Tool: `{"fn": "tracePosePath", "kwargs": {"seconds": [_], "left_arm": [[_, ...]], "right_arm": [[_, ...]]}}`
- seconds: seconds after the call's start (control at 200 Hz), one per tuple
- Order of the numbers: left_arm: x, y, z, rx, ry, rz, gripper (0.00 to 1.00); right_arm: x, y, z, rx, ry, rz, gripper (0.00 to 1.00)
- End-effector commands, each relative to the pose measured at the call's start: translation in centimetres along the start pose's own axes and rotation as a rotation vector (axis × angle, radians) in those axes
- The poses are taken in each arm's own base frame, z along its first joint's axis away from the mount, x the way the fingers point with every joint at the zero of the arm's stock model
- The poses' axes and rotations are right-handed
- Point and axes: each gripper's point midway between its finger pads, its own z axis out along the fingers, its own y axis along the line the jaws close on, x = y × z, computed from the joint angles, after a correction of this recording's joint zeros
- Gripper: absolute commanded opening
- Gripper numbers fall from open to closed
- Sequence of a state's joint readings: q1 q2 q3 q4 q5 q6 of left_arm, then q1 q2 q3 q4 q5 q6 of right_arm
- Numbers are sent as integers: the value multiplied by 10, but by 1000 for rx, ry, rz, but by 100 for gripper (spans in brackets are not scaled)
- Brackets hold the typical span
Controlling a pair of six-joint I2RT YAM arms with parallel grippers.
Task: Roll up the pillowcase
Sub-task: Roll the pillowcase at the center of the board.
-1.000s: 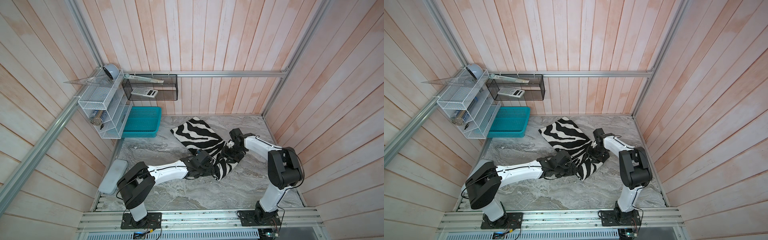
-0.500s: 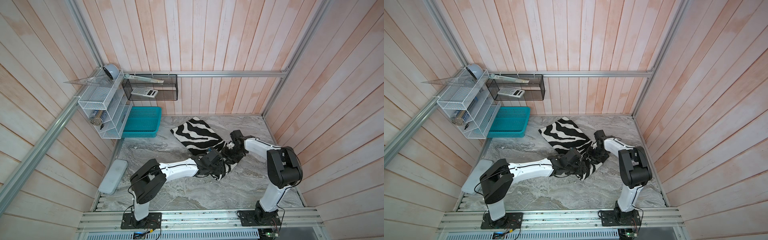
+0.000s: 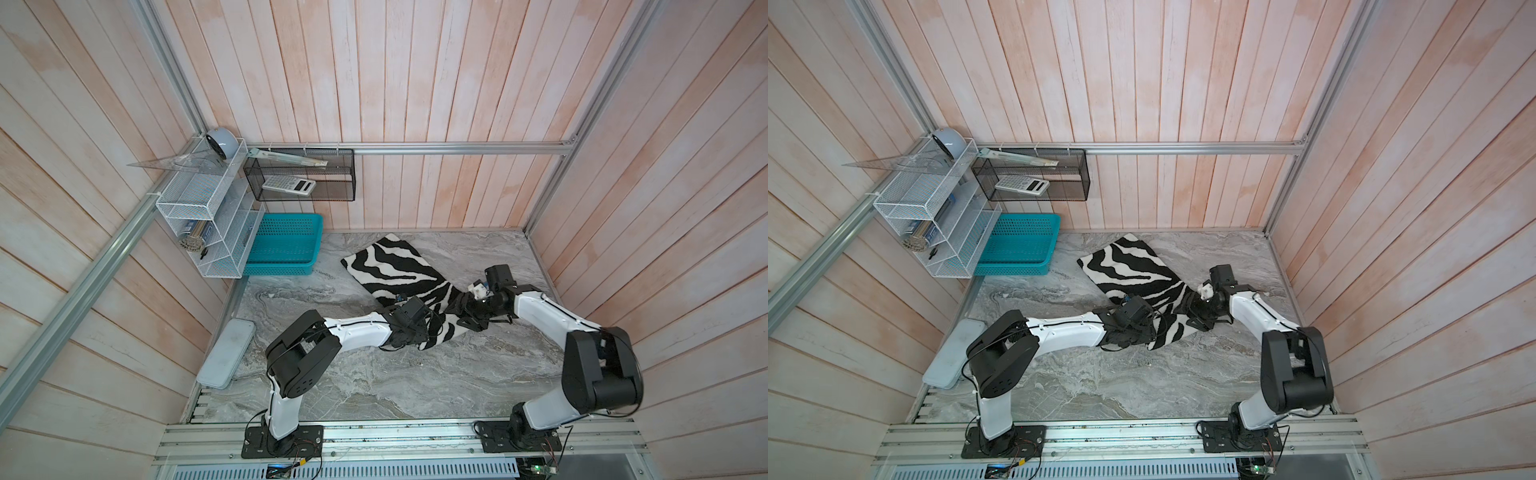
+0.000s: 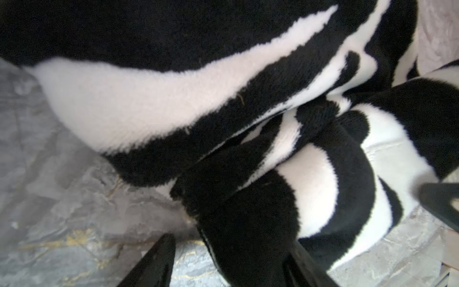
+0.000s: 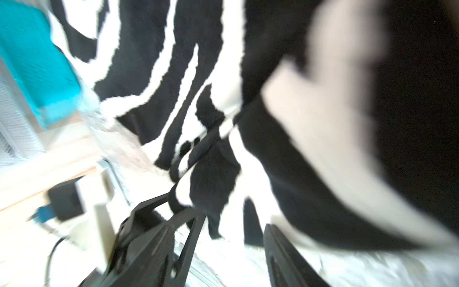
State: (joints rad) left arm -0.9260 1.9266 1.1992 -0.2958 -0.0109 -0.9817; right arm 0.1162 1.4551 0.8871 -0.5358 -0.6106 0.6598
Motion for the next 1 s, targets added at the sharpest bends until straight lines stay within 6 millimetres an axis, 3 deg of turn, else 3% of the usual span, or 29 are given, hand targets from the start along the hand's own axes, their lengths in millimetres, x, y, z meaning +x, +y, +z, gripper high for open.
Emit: {"fn": "tracePosePath", "kwargs": {"seconds": [0.0, 0.165, 0.455, 0.83, 0.905, 0.995], "left_arm": [[18, 10, 10, -15, 50, -12, 69], [34, 2, 10, 11, 83, -5, 69], [39, -7, 7, 45, 92, -23, 69], [42, -6, 5, 60, 95, -35, 69], [43, -7, 5, 65, 101, -34, 69], [43, -9, 5, 72, 103, -35, 69]], "right_arm": [[11, -14, -17, 11, -11, 19, 65], [32, -41, -11, 81, 30, 71, 65], [20, -53, 12, 125, 5, 150, 66], [12, -67, 63, 153, 16, 163, 65], [12, -72, 65, 175, 16, 172, 62], [11, -76, 67, 215, 36, 178, 51]]}}
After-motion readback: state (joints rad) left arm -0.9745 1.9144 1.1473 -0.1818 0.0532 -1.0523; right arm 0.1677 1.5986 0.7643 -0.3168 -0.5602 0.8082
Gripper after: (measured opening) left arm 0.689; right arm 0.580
